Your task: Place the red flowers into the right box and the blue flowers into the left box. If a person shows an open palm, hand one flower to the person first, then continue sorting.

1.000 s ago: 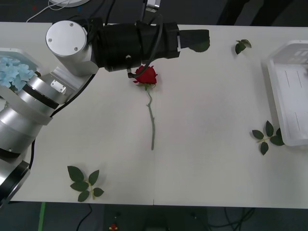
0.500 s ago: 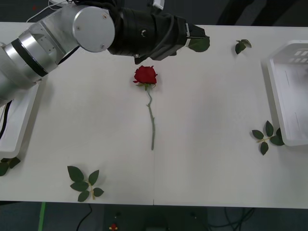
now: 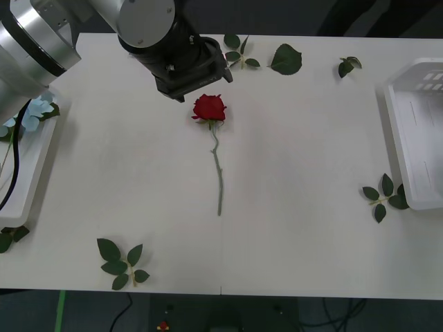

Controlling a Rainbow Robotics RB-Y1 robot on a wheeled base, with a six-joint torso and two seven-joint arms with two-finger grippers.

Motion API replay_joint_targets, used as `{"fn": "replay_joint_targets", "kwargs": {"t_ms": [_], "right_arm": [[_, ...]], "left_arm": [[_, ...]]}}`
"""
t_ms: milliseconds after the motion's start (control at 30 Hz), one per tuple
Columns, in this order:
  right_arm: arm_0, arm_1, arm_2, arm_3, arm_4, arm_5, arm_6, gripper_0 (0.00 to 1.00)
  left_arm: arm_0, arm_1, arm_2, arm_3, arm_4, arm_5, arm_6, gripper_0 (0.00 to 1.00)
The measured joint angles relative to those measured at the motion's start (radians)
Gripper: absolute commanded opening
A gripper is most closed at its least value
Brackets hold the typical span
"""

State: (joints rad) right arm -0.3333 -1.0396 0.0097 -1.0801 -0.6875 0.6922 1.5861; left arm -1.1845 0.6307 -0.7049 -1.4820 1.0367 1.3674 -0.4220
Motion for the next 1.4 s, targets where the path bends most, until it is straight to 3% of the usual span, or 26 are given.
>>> {"fn": "replay_joint_targets", "kwargs": {"t_ms": [167,233,267,300,333,467,833,1167,1400], "right_arm": [[0.000,0.000,0.019,0.003,0.040,-0.001,0.000,0.00],[0.000,0.000,0.020,0.003,0.046,-0.001,0.000,0.02],[0.000,0.000,0.020,0.003,0.048,-0.003,0.000,0.40],[0.001,0.000,0.020,0.003,0.051,-0.008,0.000,0.64],[0.001,0.000,0.021,0.003,0.053,-0.016,0.000,1.00],[0.006,0.000,0.022,0.004,0.057,-0.063,0.000,1.00],[0.012,0.000,0.022,0.003,0.039,-0.076,0.000,1.00],[0.023,0.000,0.022,-0.040,-0.131,-0.076,0.000,1.00],[0.050,0.000,0.023,-0.168,-0.292,-0.076,0.000,1.00]], "left_arm": [[0.043,-0.064,0.000,0.000,-0.194,0.007,0.395,1.00],[0.072,-0.087,0.000,0.000,-0.253,0.008,0.444,1.00],[0.089,-0.097,0.000,0.000,-0.275,0.009,0.427,1.00],[0.106,-0.105,0.000,0.000,-0.294,0.009,0.389,1.00],[0.121,-0.110,-0.002,0.000,-0.313,0.009,0.340,1.00],[0.158,-0.118,-0.055,0.000,-0.395,0.010,0.158,1.00],[0.161,-0.118,-0.272,0.001,-0.432,0.010,0.284,1.00],[0.161,-0.124,-0.372,0.008,-0.433,-0.046,0.284,1.00],[0.161,-0.171,-0.462,0.097,-0.453,-0.146,0.284,1.00]]}}
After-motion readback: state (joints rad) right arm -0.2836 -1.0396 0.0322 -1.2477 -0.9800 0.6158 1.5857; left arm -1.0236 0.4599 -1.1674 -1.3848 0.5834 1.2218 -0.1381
